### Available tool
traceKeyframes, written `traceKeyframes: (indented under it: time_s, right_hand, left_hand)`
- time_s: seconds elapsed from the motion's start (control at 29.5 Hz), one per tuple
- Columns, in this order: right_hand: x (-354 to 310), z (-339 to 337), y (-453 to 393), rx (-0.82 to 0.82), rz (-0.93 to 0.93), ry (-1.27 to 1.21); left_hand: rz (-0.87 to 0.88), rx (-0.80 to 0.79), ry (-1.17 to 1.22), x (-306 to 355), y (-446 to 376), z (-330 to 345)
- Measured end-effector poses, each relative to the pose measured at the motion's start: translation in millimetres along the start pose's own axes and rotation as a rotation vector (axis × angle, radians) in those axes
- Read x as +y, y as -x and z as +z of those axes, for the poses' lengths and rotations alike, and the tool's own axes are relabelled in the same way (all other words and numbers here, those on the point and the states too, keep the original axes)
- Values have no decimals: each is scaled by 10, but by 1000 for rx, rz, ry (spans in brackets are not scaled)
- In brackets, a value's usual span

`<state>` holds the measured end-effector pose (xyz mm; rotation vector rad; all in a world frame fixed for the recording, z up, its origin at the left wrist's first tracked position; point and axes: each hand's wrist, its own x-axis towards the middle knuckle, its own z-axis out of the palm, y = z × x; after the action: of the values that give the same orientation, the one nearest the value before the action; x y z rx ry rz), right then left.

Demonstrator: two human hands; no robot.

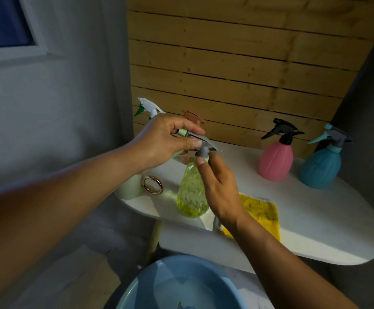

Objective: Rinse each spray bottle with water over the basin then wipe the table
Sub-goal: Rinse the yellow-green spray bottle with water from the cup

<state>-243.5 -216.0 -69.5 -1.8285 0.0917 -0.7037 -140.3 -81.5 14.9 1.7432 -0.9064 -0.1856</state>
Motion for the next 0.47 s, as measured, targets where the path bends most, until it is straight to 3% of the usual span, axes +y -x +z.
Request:
traceKeyframes:
  time_s: [0.14,0.34,0.47]
  right_hand:
    - [-74,57,-95,83,112,-142]
    - [-36,34,11,-4,47,-15]
    - [-48,44,-67,62,76,-46]
  left_hand:
    - [7,-18,-25,-2,-3,-11]
    - [2,-19,-8,-23,-7,-24]
    - [6,-18,-28,-48,-23,-29]
